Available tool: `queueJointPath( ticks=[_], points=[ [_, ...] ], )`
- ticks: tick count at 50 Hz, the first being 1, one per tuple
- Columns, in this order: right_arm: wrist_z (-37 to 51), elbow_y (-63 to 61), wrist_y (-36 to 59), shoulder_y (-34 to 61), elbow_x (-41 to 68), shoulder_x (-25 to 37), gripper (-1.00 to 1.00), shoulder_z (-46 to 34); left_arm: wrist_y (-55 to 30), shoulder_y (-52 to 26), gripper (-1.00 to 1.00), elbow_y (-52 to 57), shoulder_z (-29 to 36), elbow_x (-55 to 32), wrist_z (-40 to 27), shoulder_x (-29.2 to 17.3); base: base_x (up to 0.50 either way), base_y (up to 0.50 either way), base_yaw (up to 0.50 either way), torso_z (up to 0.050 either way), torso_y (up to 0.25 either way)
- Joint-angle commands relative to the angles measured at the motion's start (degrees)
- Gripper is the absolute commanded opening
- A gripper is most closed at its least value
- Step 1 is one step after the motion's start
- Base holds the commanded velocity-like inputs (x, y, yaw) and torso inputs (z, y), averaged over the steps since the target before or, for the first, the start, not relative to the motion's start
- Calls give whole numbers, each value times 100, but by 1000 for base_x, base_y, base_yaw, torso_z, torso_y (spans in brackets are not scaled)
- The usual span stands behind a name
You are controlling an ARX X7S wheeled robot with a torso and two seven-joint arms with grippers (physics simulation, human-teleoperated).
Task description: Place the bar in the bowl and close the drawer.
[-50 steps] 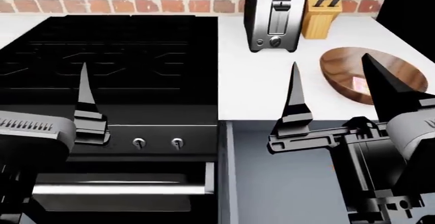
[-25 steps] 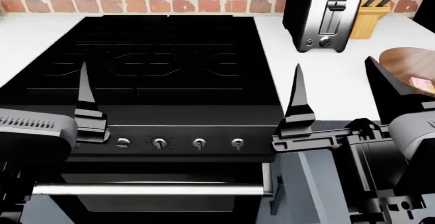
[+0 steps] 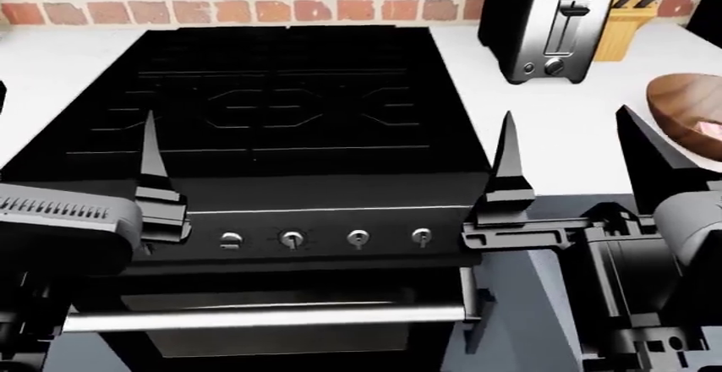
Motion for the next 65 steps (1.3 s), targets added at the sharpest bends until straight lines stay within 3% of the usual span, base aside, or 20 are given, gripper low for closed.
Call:
queueJointPath(
  ticks=[1, 52, 65],
  points=[
    [72, 72, -67, -131, -12, -53, 100, 5, 121, 39, 100, -52, 172, 121, 24, 43, 0, 0, -500, 0, 0],
    [211, 259, -114, -649, -550, -169, 100, -27, 254, -324, 100, -323, 1003, 585, 196, 436, 0, 0, -500, 0, 0],
    [355, 261, 144, -586, -585, -211, 100, 41, 389, -850, 100, -896, 1661, 1086, 465, 1032, 0, 0, -500, 0, 0]
  ],
)
